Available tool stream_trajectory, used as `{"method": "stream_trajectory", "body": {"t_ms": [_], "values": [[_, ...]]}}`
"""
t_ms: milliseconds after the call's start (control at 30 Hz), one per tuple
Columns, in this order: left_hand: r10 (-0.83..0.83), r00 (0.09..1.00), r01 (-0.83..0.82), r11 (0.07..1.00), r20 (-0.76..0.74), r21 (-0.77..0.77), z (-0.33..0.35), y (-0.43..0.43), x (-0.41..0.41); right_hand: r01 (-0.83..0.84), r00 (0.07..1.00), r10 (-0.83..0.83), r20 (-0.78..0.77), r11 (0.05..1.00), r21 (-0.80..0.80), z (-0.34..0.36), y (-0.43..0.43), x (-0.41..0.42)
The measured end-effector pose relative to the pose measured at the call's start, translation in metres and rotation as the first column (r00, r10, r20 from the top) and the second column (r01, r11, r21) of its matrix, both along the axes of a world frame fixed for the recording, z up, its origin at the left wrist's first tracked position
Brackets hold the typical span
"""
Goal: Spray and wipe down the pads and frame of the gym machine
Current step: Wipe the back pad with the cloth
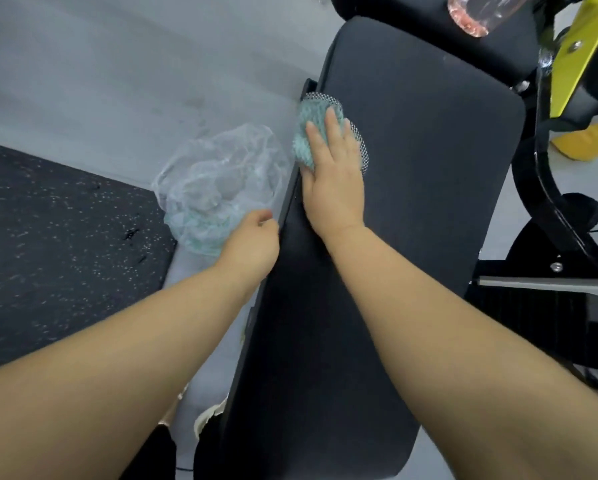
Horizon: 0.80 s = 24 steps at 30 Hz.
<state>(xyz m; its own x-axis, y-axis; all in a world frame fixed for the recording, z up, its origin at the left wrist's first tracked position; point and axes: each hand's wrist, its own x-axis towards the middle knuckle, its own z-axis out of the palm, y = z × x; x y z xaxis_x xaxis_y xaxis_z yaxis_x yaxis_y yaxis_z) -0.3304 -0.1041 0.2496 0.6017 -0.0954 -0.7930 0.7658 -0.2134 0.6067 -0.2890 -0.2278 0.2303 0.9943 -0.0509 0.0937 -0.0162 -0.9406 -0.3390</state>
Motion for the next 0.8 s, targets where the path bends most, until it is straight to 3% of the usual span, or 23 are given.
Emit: {"method": "stream_trajectory", "body": {"t_ms": [67, 200, 267, 333, 400, 467, 533, 600, 700, 767, 800], "values": [[0.044, 0.999, -0.045, 0.999, 0.020, 0.018, 0.002, -0.003, -0.004, -0.026, 0.999, 0.026, 0.019, 1.000, -0.001, -0.011, 0.016, -0.029], [0.048, 0.998, -0.051, 0.997, 0.048, 0.052, 0.007, -0.004, -0.013, -0.412, 0.911, 0.406, -0.077, 0.907, -0.090, -0.024, -0.005, -0.120], [-0.027, 0.998, 0.022, 0.996, 0.063, 0.082, 0.008, -0.004, -0.015, -0.454, 0.891, 0.444, -0.097, 0.879, -0.148, -0.026, -0.037, -0.140], [-0.087, 0.994, 0.082, 0.993, 0.072, 0.081, 0.010, -0.006, -0.013, -0.315, 0.949, 0.311, -0.050, 0.935, -0.160, -0.024, -0.061, -0.131], [-0.151, 0.982, 0.140, 0.985, 0.112, 0.097, 0.010, -0.009, -0.011, -0.003, 1.000, 0.002, -0.013, 0.997, -0.082, -0.018, -0.069, -0.104], [-0.207, 0.962, 0.179, 0.970, 0.176, 0.163, 0.012, -0.012, -0.010, 0.326, 0.945, -0.326, -0.008, 0.945, 0.020, -0.011, -0.059, -0.068], [-0.222, 0.943, 0.165, 0.959, 0.247, 0.232, 0.016, -0.017, -0.009, 0.483, 0.875, -0.484, -0.008, 0.874, 0.041, -0.009, -0.035, -0.046], [-0.193, 0.924, 0.100, 0.955, 0.331, 0.279, 0.020, -0.021, -0.008, 0.325, 0.946, -0.325, -0.007, 0.946, 0.002, -0.017, -0.005, -0.050], [-0.167, 0.872, 0.007, 0.945, 0.461, 0.328, 0.028, -0.025, -0.005, -0.129, 0.992, 0.128, -0.019, 0.990, -0.049, -0.028, 0.013, -0.084], [-0.169, 0.852, -0.026, 0.931, 0.496, 0.363, 0.031, -0.025, -0.006, -0.201, 0.979, 0.202, 0.016, 0.977, -0.070, -0.026, -0.005, -0.085], [-0.158, 0.851, -0.040, 0.931, 0.501, 0.362, 0.032, -0.025, -0.007, -0.138, 0.990, 0.140, 0.024, 0.988, -0.065, -0.021, -0.012, -0.077]]}}
